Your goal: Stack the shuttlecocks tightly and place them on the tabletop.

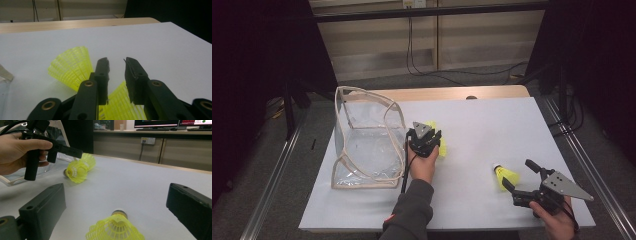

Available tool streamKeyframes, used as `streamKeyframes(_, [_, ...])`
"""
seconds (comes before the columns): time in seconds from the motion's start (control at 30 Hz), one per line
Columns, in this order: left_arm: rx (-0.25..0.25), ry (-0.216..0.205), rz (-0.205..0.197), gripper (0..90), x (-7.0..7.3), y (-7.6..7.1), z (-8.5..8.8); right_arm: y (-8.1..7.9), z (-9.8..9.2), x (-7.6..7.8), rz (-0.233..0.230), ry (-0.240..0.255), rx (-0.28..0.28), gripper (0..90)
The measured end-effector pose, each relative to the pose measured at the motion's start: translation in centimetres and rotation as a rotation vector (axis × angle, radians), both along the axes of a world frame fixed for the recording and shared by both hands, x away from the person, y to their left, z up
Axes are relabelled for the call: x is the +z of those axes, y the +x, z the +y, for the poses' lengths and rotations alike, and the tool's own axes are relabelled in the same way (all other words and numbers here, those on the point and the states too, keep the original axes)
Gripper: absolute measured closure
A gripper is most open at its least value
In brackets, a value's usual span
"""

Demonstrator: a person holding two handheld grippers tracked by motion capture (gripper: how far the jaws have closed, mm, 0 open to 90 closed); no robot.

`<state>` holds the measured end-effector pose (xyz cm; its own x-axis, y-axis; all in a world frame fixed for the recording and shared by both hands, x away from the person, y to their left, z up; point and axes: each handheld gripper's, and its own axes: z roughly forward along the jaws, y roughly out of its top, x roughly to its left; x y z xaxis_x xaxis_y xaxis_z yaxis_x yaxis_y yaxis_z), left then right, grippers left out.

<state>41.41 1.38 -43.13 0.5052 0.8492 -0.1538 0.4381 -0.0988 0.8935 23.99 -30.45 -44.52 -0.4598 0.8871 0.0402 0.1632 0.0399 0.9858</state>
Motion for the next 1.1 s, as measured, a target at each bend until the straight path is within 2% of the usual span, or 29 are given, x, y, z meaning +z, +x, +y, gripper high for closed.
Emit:
streamKeyframes(0.2, [-0.002,-0.004,0.006,68.4,-0.1,0.2,-0.2,0.0,0.0,0.0,0.003,-0.001,0.002,1.8])
streamKeyframes(0.23, [-0.009,0.027,0.012,68.4,0.0,0.3,-0.3,0.0,0.0,0.0,0.003,-0.001,0.002,1.8])
streamKeyframes(0.37, [-0.026,0.005,0.013,68.0,0.6,0.3,-0.6,0.0,0.0,0.0,0.001,-0.001,0.0,1.8])
streamKeyframes(0.47, [-0.041,0.012,0.04,72.0,0.9,0.2,-0.5,0.0,-0.1,0.0,0.0,0.001,-0.004,1.8])
streamKeyframes(0.57, [-0.054,0.005,0.052,74.7,1.0,0.0,-0.3,0.0,0.0,0.0,-0.002,0.004,-0.002,1.8])
streamKeyframes(0.63, [-0.062,0.014,0.061,77.4,1.1,-0.1,-0.3,0.0,0.0,0.0,-0.002,0.003,-0.001,1.8])
streamKeyframes(0.87, [-0.091,-0.007,0.062,75.9,1.6,-0.6,-0.3,0.0,0.0,0.0,0.0,0.007,-0.004,1.8])
streamKeyframes(0.9, [-0.1,0.004,0.064,76.0,1.6,-0.8,-0.3,0.0,0.0,0.0,0.0,0.005,-0.004,1.8])
streamKeyframes(0.97, [-0.131,0.002,0.067,79.7,1.6,-1.2,-0.3,-0.1,0.0,0.1,-0.001,0.004,-0.004,1.8])
streamKeyframes(1.1, [-0.155,0.005,0.088,86.2,1.5,-1.7,-0.1,0.0,0.0,0.0,0.001,0.002,-0.002,1.8])
